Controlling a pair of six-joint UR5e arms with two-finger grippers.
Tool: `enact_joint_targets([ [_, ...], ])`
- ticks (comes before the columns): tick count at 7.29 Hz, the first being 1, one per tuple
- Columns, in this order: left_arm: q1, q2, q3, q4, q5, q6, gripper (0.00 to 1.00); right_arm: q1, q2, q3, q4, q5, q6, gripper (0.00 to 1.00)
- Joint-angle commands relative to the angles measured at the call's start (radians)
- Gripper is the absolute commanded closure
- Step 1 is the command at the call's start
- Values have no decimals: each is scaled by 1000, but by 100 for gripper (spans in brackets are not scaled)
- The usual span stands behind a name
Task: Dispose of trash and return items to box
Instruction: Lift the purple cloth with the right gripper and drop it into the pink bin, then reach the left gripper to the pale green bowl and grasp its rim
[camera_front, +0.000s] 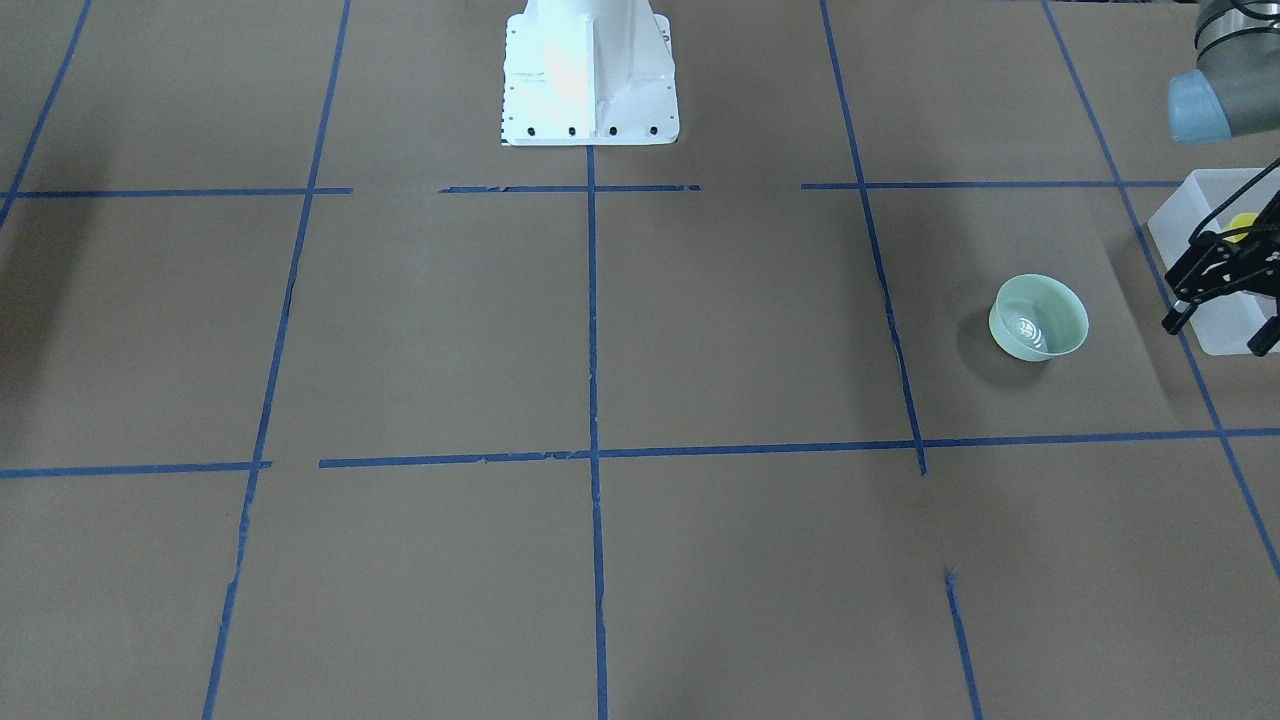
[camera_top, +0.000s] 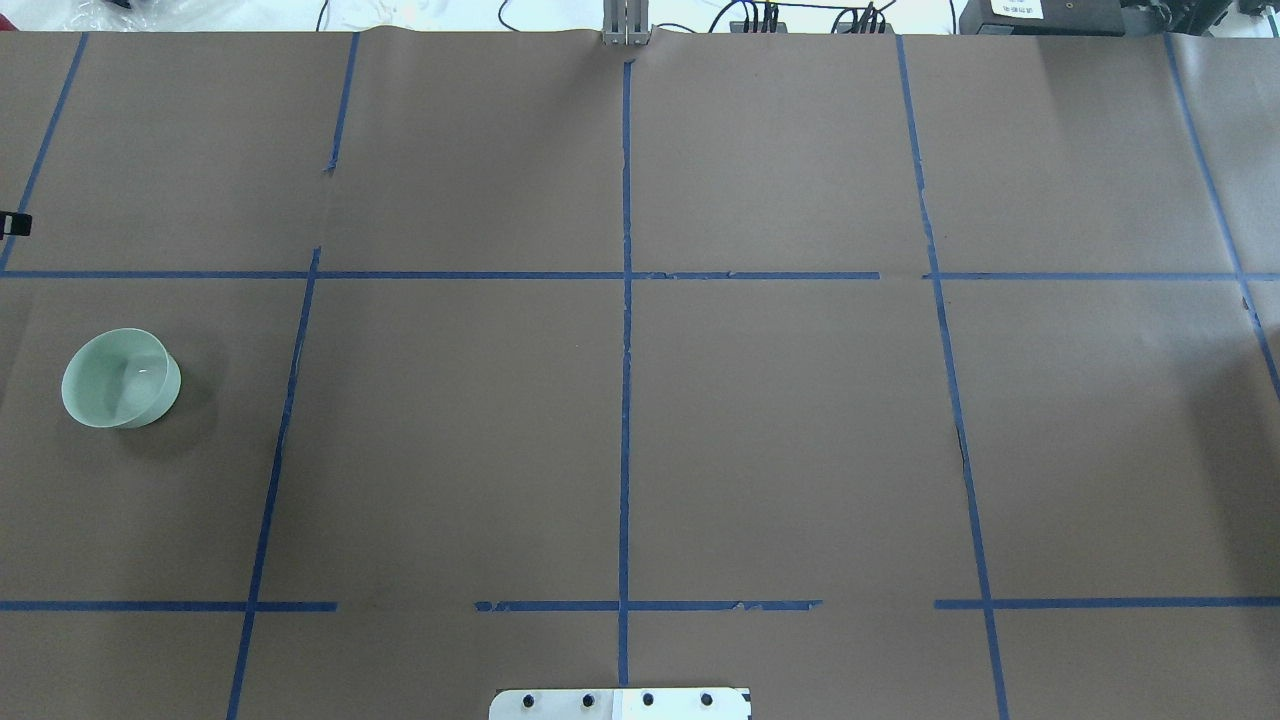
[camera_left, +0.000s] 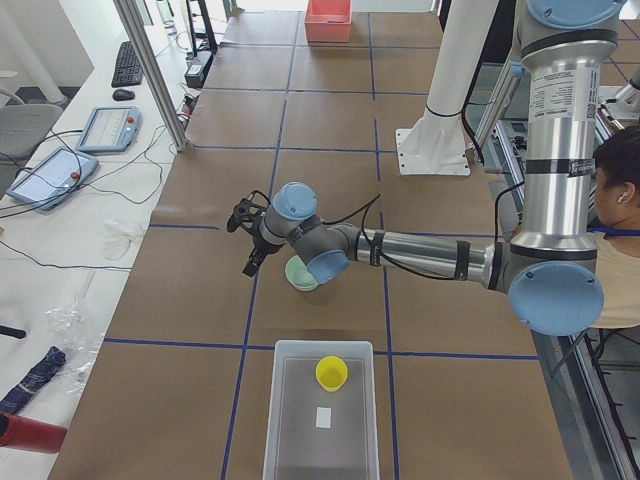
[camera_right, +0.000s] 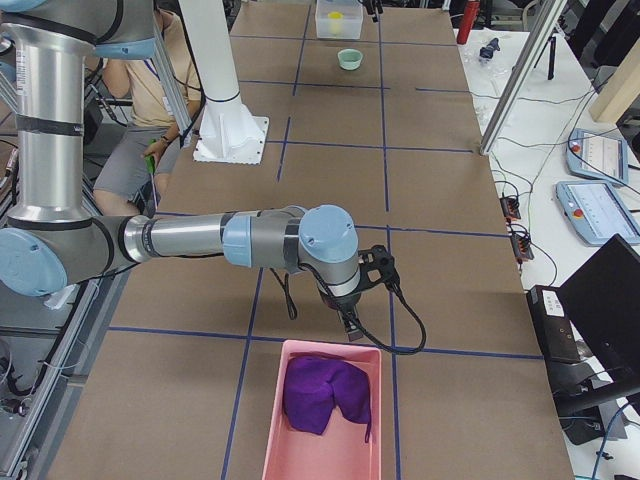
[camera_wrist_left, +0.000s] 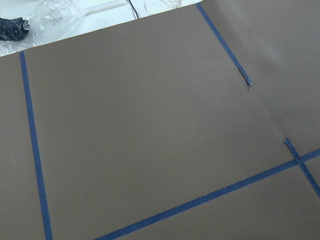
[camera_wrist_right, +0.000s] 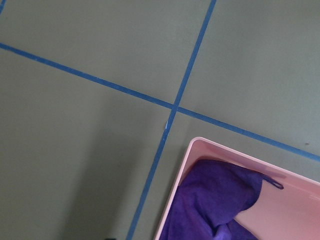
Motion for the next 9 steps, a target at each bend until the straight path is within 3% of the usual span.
enact_joint_targets([
  [1,91,36,9,-22,112,-78,9,-128,3,16,137,6,252,0],
  [3,212,116,20,-138,161,-227,19,-210,6,15,287,4,422,0],
  [4,251,151,34,-177,196,-255,27,-211,5,15,292,6,422,0],
  [7,305,185,71,-234,223,-257,32,-216,3,15,295,3,408,0],
  [8,326,185,74,-235,226,-258,74,-216,6,17,297,4,408,0],
  [9,342,181,75,-237,226,-258,99,-218,6,17,297,3,408,0],
])
